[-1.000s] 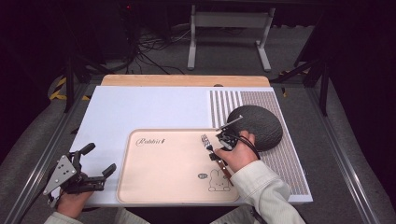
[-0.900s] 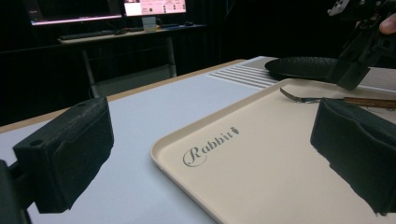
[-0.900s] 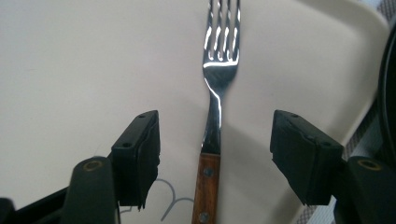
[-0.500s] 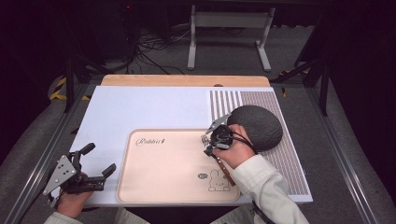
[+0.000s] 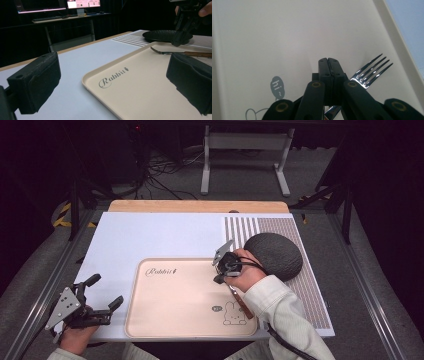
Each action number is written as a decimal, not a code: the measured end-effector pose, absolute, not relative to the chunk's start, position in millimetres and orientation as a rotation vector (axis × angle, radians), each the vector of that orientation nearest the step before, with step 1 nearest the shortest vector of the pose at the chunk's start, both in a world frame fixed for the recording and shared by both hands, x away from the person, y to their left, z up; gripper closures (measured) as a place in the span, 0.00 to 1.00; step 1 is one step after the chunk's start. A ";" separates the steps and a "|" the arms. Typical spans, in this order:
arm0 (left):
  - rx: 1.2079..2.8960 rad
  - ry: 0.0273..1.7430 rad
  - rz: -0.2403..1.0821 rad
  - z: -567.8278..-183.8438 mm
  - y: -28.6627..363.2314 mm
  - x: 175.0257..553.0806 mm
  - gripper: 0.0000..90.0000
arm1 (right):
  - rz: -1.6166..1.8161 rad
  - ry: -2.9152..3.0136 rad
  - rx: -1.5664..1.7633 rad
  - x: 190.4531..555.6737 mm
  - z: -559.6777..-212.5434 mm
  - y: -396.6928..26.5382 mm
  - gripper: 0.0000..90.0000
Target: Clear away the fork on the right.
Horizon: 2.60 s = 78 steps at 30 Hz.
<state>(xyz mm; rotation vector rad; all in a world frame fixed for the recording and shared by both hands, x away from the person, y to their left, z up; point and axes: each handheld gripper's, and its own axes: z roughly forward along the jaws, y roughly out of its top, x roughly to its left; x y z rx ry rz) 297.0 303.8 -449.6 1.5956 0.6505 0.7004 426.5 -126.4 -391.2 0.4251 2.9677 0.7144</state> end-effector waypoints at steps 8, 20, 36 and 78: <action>1.596 0.649 0.696 -449.8 303.3 297.4 0.00 | 0.685 2.990 0.400 435.8 -399.1 -122.2 1.00; 1.596 0.652 0.692 -450.4 302.6 298.1 0.00 | 0.691 3.006 0.298 448.2 -415.2 -119.7 1.00; 1.597 0.646 0.688 -450.2 302.3 298.4 0.00 | 0.625 2.989 0.251 456.5 -424.8 -119.8 1.00; 1.598 0.644 0.689 -450.3 302.0 298.8 0.00 | 0.499 2.903 0.580 473.7 -420.3 -161.8 1.00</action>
